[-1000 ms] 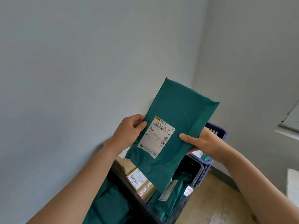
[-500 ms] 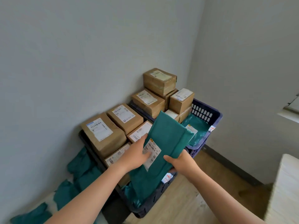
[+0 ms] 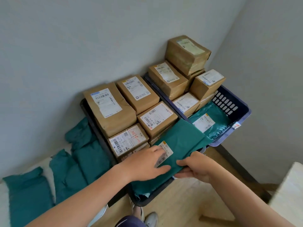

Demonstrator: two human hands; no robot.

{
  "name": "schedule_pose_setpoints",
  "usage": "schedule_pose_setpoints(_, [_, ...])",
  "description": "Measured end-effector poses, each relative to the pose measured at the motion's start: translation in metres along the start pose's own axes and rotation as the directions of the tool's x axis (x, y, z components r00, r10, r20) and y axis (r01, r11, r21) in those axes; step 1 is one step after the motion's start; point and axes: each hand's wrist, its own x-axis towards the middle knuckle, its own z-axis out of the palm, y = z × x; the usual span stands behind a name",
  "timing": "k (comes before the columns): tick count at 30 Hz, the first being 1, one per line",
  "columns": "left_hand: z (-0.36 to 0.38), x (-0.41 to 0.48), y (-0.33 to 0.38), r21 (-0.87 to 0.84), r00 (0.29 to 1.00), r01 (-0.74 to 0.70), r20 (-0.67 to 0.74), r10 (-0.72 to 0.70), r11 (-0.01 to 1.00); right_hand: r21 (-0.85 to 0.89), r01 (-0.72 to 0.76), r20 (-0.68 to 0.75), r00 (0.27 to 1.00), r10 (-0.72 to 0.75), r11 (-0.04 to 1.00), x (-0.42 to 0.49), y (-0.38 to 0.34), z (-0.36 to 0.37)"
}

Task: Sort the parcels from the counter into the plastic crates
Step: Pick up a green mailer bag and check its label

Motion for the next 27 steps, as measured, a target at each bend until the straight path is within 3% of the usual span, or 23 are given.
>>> schedule_pose_setpoints(6, [0.007, -0.015, 0.009, 0.003, 0.989, -0.007, 0.147, 0.006, 1.0, -0.01, -0.075, 0.083, 0.994, 0.075, 0.997, -0.017, 0.002, 0.003])
schedule_pose_setpoints(11, [0.015, -0.006, -0.006, 0.068, 0.975, 0.036, 0.219, -0.05, 0.997, -0.034, -0.152, 0.065, 0.986, 0.154, 0.988, 0.028, -0.019, 0.007])
schedule_pose_setpoints(15, [0.03, 0.013, -0.016, 0.298, 0.976, 0.067, 0.177, -0.124, 0.952, -0.145, -0.175, 0.036, 0.983, 0.182, 0.974, 0.075, -0.031, 0.013])
schedule_pose_setpoints(19, [0.036, 0.03, -0.022, 0.278, 0.952, 0.087, 0.26, -0.162, 0.957, -0.409, -0.196, -0.093, 0.98, 0.173, 0.891, 0.109, -0.026, 0.017])
schedule_pose_setpoints(21, [0.04, 0.035, -0.024, 0.212, 0.901, 0.077, 0.404, -0.158, 0.974, -0.672, -0.212, -0.174, 0.976, 0.127, 0.71, 0.114, -0.021, 0.018])
schedule_pose_setpoints(23, [0.041, 0.038, -0.027, 0.153, 0.844, 0.107, 0.508, -0.171, 0.982, -0.91, -0.212, -0.218, 0.976, 0.022, 0.357, 0.107, -0.024, 0.023])
schedule_pose_setpoints(25, [0.038, 0.042, -0.029, 0.093, 0.854, 0.147, 0.491, -0.173, 0.985, -0.978, -0.209, -0.209, 0.967, -0.145, 0.018, 0.098, -0.028, 0.032])
schedule_pose_setpoints(27, [0.034, 0.046, -0.032, 0.032, 0.903, 0.183, 0.39, -0.181, 0.983, -0.971, -0.177, -0.123, 0.946, -0.3, -0.162, 0.097, -0.029, 0.038])
